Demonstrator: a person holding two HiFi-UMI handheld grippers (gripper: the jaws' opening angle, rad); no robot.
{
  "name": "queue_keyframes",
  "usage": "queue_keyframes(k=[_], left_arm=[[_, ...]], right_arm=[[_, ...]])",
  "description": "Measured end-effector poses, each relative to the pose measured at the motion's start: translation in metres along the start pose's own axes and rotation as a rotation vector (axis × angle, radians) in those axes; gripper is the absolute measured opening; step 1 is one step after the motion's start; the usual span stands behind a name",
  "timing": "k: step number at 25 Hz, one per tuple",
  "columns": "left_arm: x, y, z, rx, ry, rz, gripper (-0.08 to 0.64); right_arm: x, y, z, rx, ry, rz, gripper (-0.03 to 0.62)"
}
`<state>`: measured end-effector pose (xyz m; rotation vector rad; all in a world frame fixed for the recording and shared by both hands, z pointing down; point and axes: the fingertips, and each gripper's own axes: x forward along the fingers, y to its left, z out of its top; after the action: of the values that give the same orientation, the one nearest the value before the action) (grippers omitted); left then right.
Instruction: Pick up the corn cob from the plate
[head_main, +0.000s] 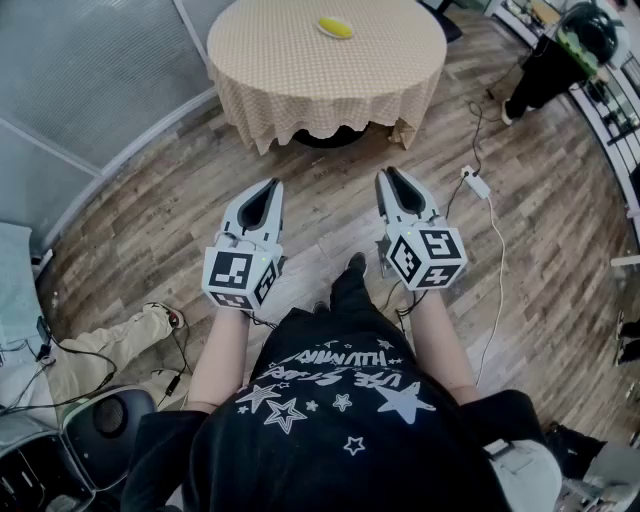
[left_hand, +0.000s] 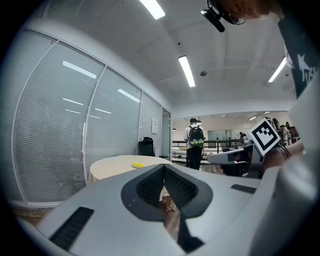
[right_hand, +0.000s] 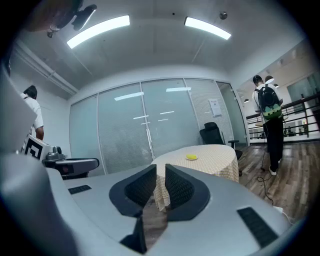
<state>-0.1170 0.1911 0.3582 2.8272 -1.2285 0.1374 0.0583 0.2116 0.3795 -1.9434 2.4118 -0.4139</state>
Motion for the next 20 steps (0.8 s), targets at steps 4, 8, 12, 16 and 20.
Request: queue_keyframes(k=[4, 8, 12, 16, 20], left_arm=[[0.018, 0.021, -0.003, 0.004, 0.006, -0.010, 0.008], [0.012, 0.005, 0.000, 0.013, 0.005, -0.012, 0.008], [0.012, 0.001, 0.003, 0.013, 0.000, -0.014, 0.008], [0.014, 0.006, 0.003, 0.017, 0.001, -0.011, 0.008], [0.011, 0.015, 0.003, 0.006, -0.009, 0.004, 0.008]], right_arm=[[0.028, 0.001, 0.000, -0.008, 0.008, -0.002, 0.066], [0.012, -0.004, 0.002, -0.010, 0.001, 0.001, 0.065], [0.009, -0.004, 0.006, -0.018, -0.002, 0.005, 0.058], [0.016, 0.000, 0.007, -0.033, 0.004, 0.020, 0.054], [0.024, 0.006, 0.010, 0.004, -0.028, 0.044, 0.054]])
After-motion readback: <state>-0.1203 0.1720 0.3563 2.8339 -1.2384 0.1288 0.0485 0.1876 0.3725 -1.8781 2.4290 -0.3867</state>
